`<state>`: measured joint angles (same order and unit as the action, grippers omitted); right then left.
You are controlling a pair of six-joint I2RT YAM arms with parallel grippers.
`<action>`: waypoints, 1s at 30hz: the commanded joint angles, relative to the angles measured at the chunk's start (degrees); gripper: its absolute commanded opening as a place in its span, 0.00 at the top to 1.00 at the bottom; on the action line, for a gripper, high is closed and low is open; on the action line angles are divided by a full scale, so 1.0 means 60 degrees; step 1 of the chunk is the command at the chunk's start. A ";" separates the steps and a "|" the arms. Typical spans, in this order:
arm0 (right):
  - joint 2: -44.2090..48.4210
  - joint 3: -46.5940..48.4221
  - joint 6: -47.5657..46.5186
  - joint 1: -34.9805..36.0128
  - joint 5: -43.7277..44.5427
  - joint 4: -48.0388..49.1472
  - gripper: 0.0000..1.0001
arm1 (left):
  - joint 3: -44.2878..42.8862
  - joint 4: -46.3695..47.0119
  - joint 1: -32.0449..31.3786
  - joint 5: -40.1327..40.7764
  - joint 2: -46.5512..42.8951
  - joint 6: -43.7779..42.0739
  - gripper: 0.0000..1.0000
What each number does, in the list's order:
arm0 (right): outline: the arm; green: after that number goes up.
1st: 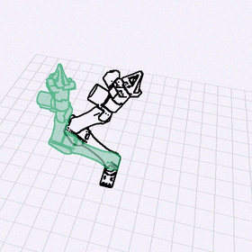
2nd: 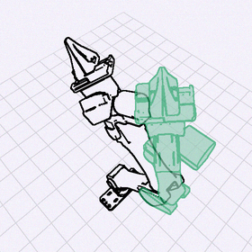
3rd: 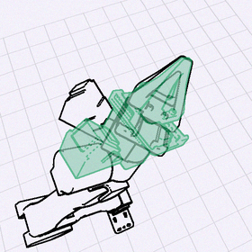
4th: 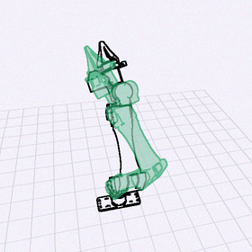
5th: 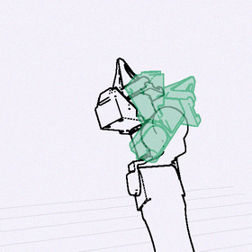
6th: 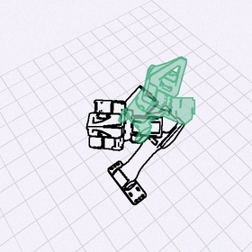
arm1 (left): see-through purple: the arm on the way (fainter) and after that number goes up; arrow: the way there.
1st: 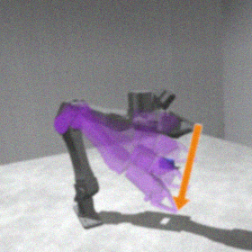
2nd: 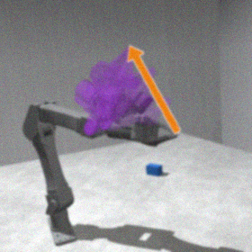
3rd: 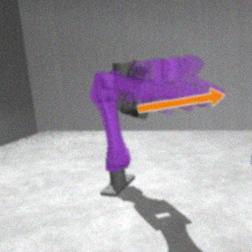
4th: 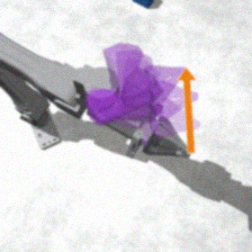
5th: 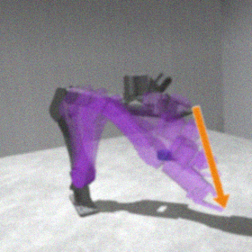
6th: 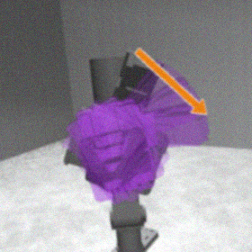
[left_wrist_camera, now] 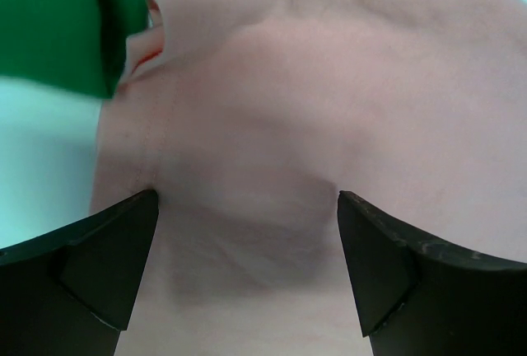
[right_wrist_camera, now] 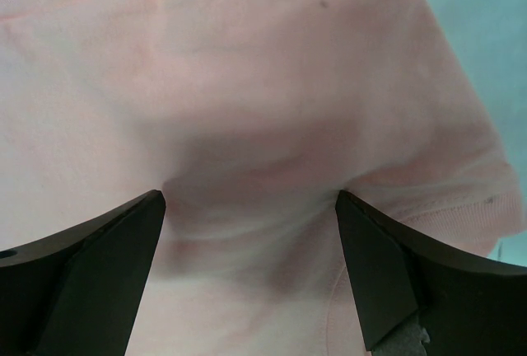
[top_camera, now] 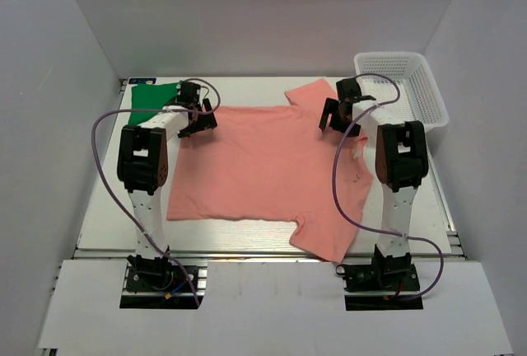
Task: Fold and stack the t-shirts
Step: Flatten out the tshirt, then grap the side of the flattened tshirt closest away from the robot with both arms
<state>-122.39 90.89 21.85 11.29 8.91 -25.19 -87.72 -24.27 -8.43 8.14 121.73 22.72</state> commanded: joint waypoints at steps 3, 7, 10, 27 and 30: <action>-0.1105 0.1929 -0.0666 -0.0285 -0.0502 -0.0590 0.10 | -0.1155 -0.0715 0.0057 -0.0638 0.1273 0.0213 0.00; -0.1063 0.2605 -0.1427 -0.0227 -0.0708 -0.0883 0.10 | -0.0866 -0.0614 -0.0030 -0.0844 0.0719 -0.0050 0.00; -0.0156 0.2065 -0.1547 -0.0139 -0.0928 -0.0593 0.10 | -0.0337 -0.0613 -0.0119 -0.0887 -0.0349 -0.0300 0.00; 0.8585 -0.6837 0.1133 0.1063 -0.1191 0.0712 0.10 | 0.5329 -0.3046 0.0101 0.0958 -0.7424 0.2307 0.00; 1.0039 -0.8069 0.1529 0.1063 -0.1251 0.0377 0.10 | 0.6736 -0.2942 0.0101 0.1075 -0.8363 0.2979 0.00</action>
<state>-68.49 46.33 25.71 17.65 1.58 -21.78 -53.01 -38.87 -8.21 13.13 75.11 34.98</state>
